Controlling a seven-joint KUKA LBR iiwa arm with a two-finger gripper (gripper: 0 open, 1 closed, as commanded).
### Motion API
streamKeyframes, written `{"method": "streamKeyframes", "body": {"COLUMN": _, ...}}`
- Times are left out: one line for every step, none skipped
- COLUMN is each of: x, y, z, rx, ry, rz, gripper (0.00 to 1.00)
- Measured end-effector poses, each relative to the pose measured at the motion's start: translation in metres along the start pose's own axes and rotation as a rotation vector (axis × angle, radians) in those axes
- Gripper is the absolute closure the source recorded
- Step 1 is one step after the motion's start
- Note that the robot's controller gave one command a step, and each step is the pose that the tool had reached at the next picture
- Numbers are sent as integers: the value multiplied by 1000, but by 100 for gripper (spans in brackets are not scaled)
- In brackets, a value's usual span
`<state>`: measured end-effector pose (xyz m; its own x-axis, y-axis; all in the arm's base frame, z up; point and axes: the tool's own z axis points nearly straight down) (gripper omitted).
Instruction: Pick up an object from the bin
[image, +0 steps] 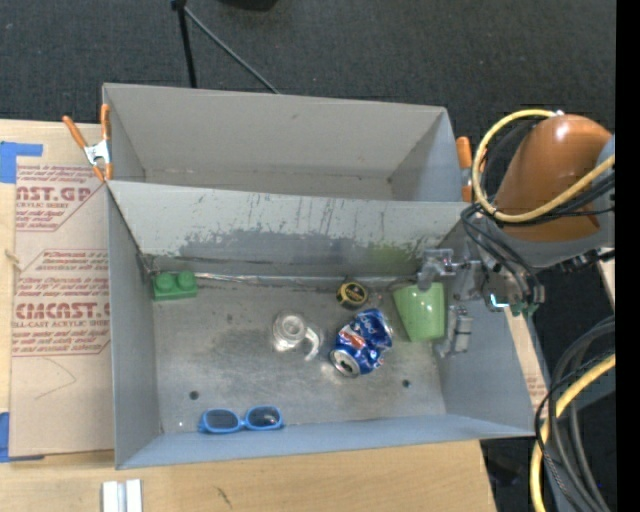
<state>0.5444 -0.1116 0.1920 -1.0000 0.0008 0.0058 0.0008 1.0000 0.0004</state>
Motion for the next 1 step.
{"method": "streamKeyframes", "body": {"x": 18, "y": 56, "z": 110, "rx": -2, "ry": -2, "rz": -320, "gripper": 0}}
